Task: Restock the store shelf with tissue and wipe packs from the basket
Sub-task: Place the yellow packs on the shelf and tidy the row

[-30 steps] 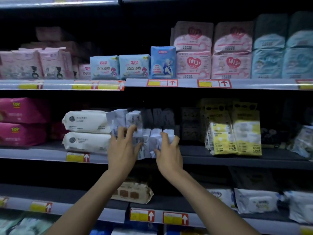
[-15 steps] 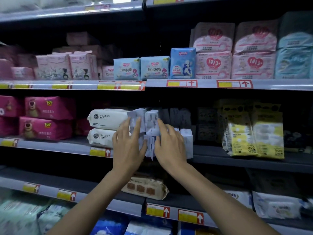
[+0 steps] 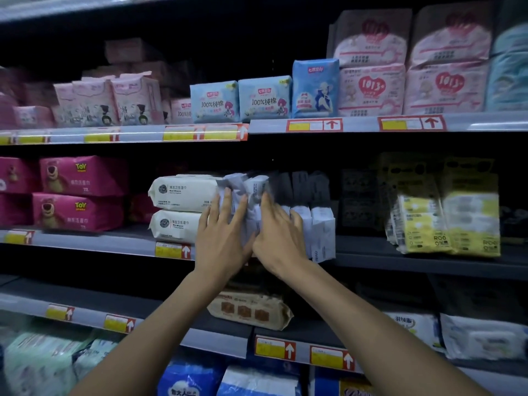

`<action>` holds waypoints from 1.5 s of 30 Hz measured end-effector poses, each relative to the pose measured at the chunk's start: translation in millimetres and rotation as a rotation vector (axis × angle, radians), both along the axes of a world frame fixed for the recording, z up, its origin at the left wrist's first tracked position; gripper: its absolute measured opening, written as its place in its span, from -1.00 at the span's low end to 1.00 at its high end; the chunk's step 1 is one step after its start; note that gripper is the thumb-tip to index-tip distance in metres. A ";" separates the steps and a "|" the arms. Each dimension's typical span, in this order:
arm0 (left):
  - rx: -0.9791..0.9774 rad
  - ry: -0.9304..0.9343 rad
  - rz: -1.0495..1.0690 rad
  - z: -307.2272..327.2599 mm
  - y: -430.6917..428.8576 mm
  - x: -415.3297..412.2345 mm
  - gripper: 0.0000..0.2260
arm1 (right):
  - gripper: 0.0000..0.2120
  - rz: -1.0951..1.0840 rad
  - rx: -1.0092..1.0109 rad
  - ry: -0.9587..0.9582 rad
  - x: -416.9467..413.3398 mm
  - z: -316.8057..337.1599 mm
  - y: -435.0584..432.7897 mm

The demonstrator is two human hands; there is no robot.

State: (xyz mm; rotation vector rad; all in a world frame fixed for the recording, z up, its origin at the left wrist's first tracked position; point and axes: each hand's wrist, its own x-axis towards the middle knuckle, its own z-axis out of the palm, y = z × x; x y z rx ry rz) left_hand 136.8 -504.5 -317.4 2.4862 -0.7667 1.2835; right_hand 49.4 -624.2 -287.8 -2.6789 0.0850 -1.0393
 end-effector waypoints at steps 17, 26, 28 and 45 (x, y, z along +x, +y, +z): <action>-0.142 -0.034 0.010 -29.6 -65.8 -16.3 -0.20 | -0.35 -0.067 0.137 -0.148 -28.1 -62.4 -86.0; -0.089 -0.037 0.076 -25.6 -70.5 -13.2 -0.21 | -0.39 -0.028 0.154 -0.114 -9.5 -62.6 -101.6; -0.069 -0.015 0.072 -21.2 -63.1 -21.4 -0.20 | -0.36 0.069 0.216 -0.085 -16.6 -59.1 -102.4; 0.011 0.078 -0.292 35.4 -126.7 -61.8 -0.50 | -0.63 0.079 0.625 -0.256 -13.5 -5.7 -144.8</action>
